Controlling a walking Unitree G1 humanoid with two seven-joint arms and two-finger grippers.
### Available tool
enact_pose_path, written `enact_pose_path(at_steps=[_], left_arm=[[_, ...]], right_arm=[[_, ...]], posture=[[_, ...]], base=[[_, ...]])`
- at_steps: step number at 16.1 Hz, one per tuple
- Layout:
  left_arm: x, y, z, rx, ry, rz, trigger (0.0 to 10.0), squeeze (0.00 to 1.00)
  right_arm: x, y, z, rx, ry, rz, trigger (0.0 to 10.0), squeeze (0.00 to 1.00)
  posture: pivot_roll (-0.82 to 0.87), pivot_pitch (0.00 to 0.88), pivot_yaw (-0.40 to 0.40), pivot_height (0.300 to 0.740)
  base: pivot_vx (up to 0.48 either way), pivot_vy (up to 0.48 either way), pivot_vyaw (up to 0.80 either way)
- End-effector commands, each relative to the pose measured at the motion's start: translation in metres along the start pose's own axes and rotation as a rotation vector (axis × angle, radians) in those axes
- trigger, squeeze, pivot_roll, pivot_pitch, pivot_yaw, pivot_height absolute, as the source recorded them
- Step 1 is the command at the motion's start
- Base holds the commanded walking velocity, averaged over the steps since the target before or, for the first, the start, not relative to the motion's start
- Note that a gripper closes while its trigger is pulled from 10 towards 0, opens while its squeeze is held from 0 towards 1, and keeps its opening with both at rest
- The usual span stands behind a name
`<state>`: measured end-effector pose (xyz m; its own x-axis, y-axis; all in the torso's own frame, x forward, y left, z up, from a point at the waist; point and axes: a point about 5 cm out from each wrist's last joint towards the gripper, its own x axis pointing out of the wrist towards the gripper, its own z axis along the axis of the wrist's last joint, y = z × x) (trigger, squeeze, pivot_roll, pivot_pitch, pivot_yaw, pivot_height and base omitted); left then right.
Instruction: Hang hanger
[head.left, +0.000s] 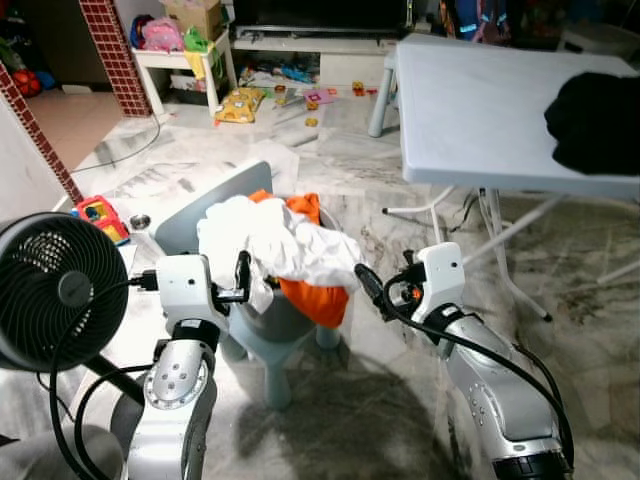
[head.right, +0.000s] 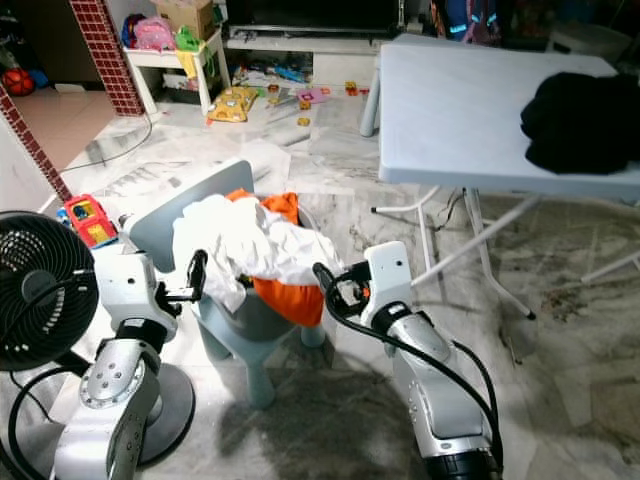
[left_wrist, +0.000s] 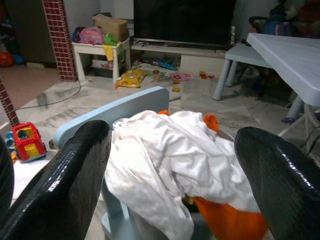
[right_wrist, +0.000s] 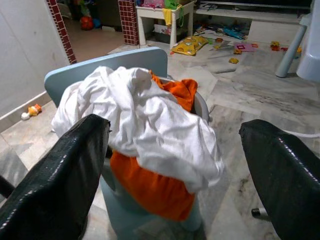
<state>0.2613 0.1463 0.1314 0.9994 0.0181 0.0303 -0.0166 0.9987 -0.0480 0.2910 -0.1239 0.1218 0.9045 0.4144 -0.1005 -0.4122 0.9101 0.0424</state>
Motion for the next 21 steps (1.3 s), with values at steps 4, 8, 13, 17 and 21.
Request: enact_pose_path(at_steps=[4, 8, 13, 17, 21], left_arm=[[-0.0006, -0.0014, 0.0021, -0.014, -0.003, -0.02, 10.0, 0.0], [-0.0012, -0.0035, 0.0008, -0.021, 0.003, -0.03, 10.0, 0.0], [-0.0009, -0.004, 0.0014, -0.024, 0.002, -0.026, 10.0, 0.0], [-0.0002, -0.0021, 0.0006, -0.028, 0.01, -0.008, 10.0, 0.0], [-0.0002, -0.0034, -0.0016, -0.018, 0.024, 0.001, 10.0, 0.0]], right_arm=[[0.0002, 0.0009, 0.0041, -0.014, -0.018, -0.005, 10.0, 0.0], [0.0013, 0.0013, 0.0052, -0.014, -0.025, -0.007, 10.0, 0.0], [0.002, 0.0041, 0.0048, -0.032, -0.022, 0.011, 10.0, 0.0], [0.0022, 0.0052, 0.0039, -0.037, -0.019, 0.016, 10.0, 0.0], [0.0021, 0.0052, 0.004, -0.027, -0.019, 0.015, 10.0, 0.0]], posture=[[-0.03, 0.05, -0.02, 0.74], [-0.03, 0.05, -0.021, 0.74], [-0.03, 0.049, -0.024, 0.74], [-0.03, 0.048, -0.025, 0.74], [-0.03, 0.051, -0.026, 0.74]], base=[[0.375, 0.0, 0.0], [0.38, 0.0, 0.0], [0.38, 0.0, 0.09], [0.254, 0.0, 0.52], [0.0, 0.0, 0.0]])
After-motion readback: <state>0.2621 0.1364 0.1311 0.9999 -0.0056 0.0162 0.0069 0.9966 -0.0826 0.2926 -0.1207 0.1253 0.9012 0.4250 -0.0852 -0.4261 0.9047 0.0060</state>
